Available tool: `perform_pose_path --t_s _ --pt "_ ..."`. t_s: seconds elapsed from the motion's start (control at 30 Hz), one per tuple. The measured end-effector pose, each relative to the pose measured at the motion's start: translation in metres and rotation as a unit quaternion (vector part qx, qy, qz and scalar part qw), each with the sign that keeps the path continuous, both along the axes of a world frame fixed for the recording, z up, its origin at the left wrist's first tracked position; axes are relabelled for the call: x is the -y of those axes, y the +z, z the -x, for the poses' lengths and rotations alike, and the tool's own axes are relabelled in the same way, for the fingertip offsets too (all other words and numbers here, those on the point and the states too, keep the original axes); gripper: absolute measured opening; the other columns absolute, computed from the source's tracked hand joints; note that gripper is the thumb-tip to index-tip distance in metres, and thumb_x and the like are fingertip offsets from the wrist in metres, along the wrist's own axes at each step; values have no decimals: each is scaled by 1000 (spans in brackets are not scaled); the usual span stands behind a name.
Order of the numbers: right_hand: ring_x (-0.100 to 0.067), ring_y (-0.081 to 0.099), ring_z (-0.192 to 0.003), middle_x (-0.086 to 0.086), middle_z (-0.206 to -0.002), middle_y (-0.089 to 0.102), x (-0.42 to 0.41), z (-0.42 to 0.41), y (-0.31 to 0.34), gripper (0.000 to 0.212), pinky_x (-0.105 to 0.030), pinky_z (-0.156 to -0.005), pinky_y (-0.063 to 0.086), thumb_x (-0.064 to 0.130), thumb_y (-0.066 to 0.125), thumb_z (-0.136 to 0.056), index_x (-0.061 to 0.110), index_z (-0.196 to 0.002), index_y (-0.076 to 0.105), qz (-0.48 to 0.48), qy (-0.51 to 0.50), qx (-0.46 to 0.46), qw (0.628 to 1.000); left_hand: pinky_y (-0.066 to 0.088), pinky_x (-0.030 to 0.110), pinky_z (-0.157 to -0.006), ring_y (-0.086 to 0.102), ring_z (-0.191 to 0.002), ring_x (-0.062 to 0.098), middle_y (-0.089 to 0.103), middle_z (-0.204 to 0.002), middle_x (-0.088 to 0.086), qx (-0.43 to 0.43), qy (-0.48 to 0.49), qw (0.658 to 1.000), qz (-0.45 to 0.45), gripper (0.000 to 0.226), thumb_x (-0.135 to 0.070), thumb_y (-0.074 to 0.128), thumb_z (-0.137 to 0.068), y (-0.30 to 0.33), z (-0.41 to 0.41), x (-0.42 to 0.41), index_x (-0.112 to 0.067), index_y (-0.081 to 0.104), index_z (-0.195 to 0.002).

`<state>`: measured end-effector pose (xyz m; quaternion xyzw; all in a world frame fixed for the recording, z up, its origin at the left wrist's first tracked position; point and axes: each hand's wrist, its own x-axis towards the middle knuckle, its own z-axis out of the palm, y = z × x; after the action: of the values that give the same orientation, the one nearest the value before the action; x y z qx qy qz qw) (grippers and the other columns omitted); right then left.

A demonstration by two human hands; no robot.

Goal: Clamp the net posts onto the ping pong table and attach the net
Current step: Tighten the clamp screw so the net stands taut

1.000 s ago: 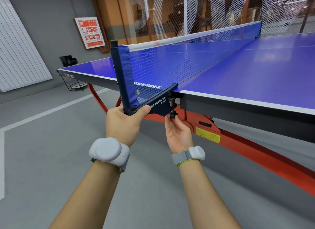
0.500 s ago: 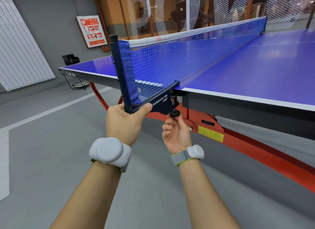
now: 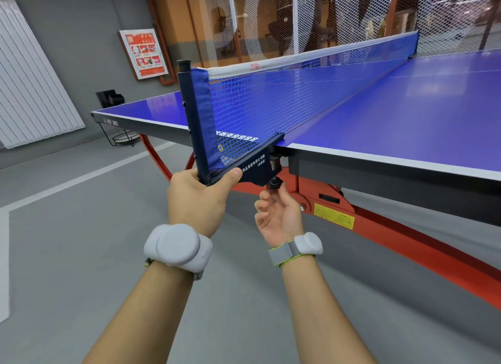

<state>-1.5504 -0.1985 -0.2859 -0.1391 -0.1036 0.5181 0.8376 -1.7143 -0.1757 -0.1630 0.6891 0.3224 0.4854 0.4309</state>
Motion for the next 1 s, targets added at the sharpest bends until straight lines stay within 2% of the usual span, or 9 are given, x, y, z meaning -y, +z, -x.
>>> perform_pose_path --t_s 0.2,0.27,0.37,0.43,0.57,0.63,0.73,0.83,1.0 --pt "-8 38 -52 6 -64 35 0 -5 12 39 -16 -40 29 54 56 -94 17 -84 64 68 -2 37 997 48 38 -62 49 -59 22 74 -74 25 -6 16 1000 -10 42 -54 82 -69 0 -2 7 -13 83 -77" --pt "-8 42 -52 6 -64 42 1 -5 11 40 -17 -41 31 57 56 -94 19 -86 65 82 -16 54 995 50 40 -61 49 -59 21 73 -67 19 -9 13 1000 -8 44 -55 81 -70 0 -3 8 -13 83 -79" --pt "-10 59 -64 1 -98 70 4 2 3 36 -17 -47 43 53 61 -94 21 -108 69 36 -47 51 997 47 41 -60 47 -59 22 68 -64 19 -9 7 1000 -4 49 -60 81 -66 0 -2 7 -13 82 -77" --pt "-10 63 -70 0 -113 70 5 4 -1 36 -18 -51 48 45 59 -98 19 -122 66 -4 -61 35 998 56 50 -64 53 -62 22 76 -75 24 -9 4 1000 -1 50 -63 81 -64 0 -2 6 -16 83 -80" --pt "-9 42 -56 2 -80 53 -1 4 8 30 -18 -42 31 44 48 -103 17 -98 62 -3 -49 23 999 64 60 -81 72 -71 39 82 -79 15 -20 2 1000 3 36 -60 83 -63 2 -2 4 -29 85 -82" --pt "-8 27 -45 5 -64 34 -2 -2 18 31 -19 -36 17 42 46 -98 18 -80 53 32 -15 26 999 64 61 -82 70 -69 34 81 -82 19 -24 0 1000 0 36 -60 83 -63 3 -1 4 -30 84 -82" --pt "-7 19 -34 7 -51 24 -4 -12 28 28 -18 -32 9 41 46 -87 19 -70 43 89 30 59 994 63 62 -80 64 -66 29 80 -85 23 -23 -1 1000 -6 40 -61 82 -63 3 -1 4 -27 83 -82" --pt "-11 23 -41 3 -58 34 -9 1 18 47 -22 -38 12 57 40 -98 18 -75 51 90 -48 60 993 63 62 -83 75 -83 49 81 -85 23 -23 1 1000 -1 43 -60 83 -61 3 -2 1 -23 83 -83" --pt "-15 34 -55 -5 -84 56 -11 24 3 42 -30 -53 15 53 36 -104 15 -104 56 55 -138 95 984 64 61 -84 79 -86 44 83 -81 15 -23 3 1000 -10 30 -56 85 -64 1 -2 -2 -32 85 -82"
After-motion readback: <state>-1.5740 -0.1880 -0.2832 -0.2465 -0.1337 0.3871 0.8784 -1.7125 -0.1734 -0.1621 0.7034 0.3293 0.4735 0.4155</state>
